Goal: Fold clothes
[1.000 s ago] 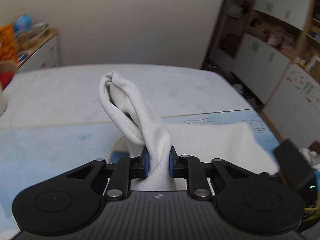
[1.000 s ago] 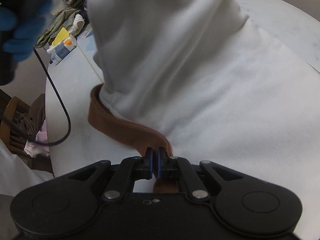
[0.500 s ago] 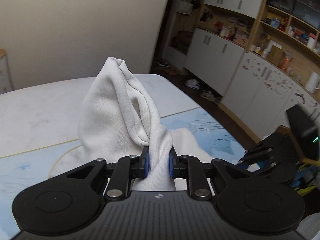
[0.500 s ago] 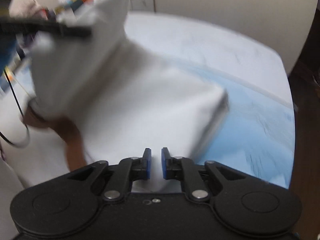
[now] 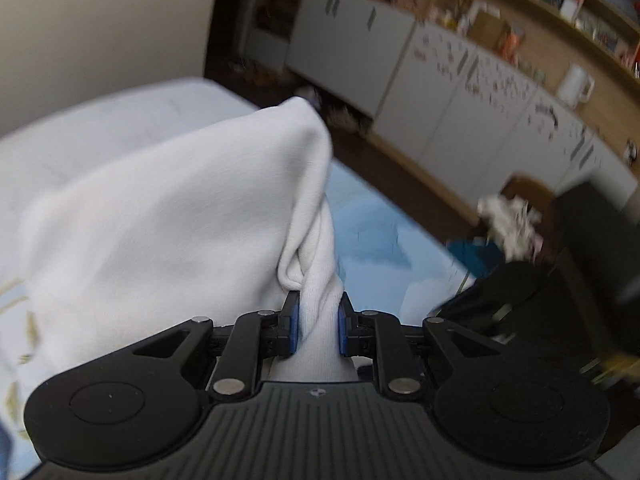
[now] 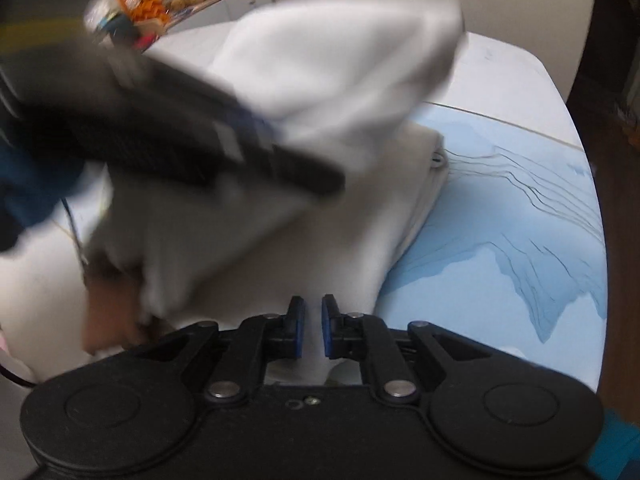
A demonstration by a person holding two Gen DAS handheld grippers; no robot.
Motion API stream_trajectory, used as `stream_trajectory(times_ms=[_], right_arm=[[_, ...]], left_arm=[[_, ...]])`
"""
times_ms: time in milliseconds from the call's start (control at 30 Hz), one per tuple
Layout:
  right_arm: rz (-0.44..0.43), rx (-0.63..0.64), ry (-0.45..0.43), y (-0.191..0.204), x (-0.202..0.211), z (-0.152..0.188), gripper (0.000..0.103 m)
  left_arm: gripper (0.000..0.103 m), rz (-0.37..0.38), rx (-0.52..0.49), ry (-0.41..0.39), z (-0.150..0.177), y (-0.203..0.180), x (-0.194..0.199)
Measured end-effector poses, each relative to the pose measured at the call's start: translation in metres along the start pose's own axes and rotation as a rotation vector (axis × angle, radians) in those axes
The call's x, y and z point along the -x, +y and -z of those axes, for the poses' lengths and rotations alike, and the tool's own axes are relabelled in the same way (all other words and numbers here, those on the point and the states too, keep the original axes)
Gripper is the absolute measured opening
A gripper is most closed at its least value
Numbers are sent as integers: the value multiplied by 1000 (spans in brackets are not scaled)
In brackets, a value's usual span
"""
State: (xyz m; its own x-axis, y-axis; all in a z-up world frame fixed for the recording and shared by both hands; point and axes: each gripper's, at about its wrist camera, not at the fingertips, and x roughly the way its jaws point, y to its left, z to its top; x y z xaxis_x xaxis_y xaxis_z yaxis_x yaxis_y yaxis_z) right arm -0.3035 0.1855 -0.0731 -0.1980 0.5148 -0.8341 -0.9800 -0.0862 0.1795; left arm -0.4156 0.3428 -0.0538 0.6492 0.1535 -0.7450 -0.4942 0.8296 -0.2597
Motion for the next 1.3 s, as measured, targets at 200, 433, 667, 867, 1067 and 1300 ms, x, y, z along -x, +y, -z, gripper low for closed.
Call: stream_trajectory(times_ms=[200,433,667,867,1067,1300], right_arm=[[31,46,-154,-19,49,-56,103],[27,47,-54,-16,-1,-84,103],[7,24,53,-18,-36,-98,103],[-31,115,18,-4,7,-94,103],[-161,262,-4,49,44,-94,103],[-202,319,39,112,46,-79,103]], left_arm=[[16,0,-9,55,11,2,-28],[23,-8,-47,70,8,-6,-17],[51,119,-12,22,2,-1,45],[53,-65,19,-81,-17,42,72],[53,-163,77,-7,-16,87,48],[55,-182,102,7,-14,94,38]])
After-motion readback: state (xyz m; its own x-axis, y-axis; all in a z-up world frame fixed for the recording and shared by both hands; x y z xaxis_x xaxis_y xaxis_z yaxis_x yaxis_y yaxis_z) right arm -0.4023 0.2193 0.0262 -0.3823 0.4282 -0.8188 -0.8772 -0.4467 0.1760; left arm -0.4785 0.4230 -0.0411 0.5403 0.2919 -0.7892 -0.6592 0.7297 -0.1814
